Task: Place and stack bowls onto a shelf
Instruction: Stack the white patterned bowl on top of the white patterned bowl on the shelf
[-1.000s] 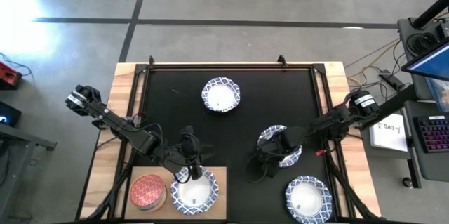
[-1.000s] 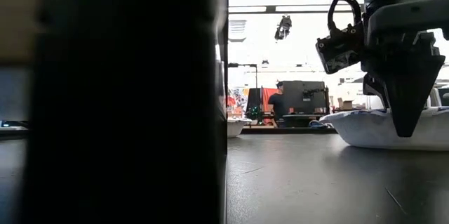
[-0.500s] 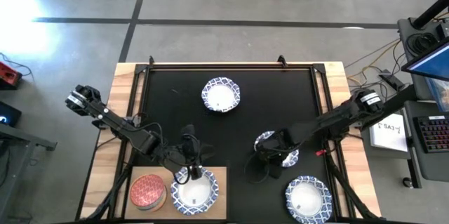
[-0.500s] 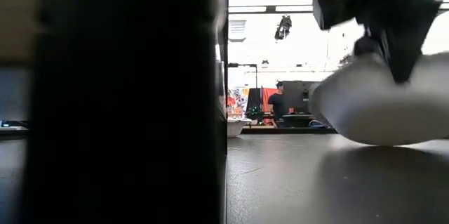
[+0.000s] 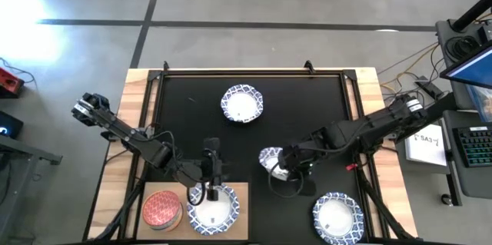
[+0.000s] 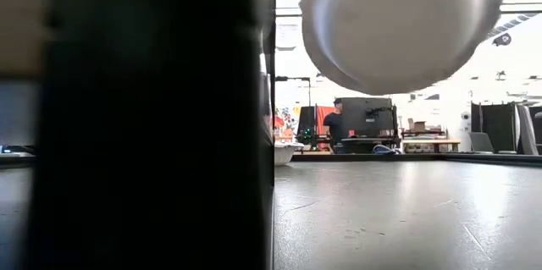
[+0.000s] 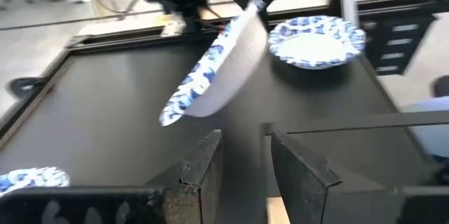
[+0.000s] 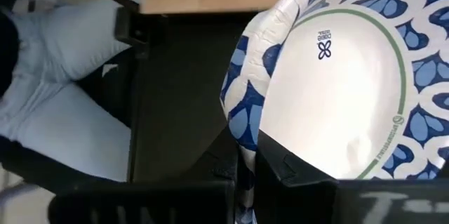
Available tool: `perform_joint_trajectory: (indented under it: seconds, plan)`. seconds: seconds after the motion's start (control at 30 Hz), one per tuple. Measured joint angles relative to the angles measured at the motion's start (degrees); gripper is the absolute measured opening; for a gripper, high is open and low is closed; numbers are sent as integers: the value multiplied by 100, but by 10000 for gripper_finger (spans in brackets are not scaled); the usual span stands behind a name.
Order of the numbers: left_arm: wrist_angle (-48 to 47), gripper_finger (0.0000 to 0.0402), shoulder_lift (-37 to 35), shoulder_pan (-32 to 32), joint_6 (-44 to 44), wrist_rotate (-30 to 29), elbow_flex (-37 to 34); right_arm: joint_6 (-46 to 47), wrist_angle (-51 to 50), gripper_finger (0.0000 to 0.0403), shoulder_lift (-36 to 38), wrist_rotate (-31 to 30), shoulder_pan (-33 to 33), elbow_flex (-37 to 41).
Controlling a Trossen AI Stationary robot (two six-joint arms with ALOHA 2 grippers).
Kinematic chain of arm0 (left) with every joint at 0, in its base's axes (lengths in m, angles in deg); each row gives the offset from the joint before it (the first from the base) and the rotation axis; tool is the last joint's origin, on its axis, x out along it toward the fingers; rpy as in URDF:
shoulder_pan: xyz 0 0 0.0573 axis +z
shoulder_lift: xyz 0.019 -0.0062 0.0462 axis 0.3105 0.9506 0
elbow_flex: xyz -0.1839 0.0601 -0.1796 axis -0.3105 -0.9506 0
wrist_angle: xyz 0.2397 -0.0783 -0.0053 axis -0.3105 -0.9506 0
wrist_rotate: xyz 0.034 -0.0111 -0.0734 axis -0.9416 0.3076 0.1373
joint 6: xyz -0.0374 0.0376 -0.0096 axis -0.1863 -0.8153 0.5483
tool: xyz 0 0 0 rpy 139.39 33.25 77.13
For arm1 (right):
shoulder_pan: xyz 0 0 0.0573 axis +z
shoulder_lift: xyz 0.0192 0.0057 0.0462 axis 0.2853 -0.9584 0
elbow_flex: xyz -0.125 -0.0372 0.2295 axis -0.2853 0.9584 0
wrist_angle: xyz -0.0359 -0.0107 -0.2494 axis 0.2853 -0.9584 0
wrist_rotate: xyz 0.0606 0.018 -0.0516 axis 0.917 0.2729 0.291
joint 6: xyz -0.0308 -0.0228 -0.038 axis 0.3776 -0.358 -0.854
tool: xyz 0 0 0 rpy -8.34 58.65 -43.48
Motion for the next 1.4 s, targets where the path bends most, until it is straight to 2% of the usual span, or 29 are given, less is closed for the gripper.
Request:
perform_joint_trajectory:
  seconds: [0.27, 0.57, 0.7, 0.9, 1.2, 1.4]
  plan:
    - [72, 115, 0, 133, -295, 54, 0, -1018, -43, 8, -17, 24, -2, -541]
    - [283, 175, 0, 433, -1071, -142, 220, -1581, -58, 8, -50, 150, -2, -656]
    - [320, 194, 31, 429, -1310, 188, 386, -1675, -47, 8, -50, 148, -2, -698]
    - [476, 195, 174, 422, -1647, 526, 558, -1839, 48, 8, -52, 148, -2, -712]
    - [415, 192, 977, 483, -2240, 809, 1384, -2100, 172, 8, -76, 150, -2, -712]
    - [-593, 185, 1683, 471, -2547, 828, 2386, -2287, 122, 8, -59, 230, 2, -712]
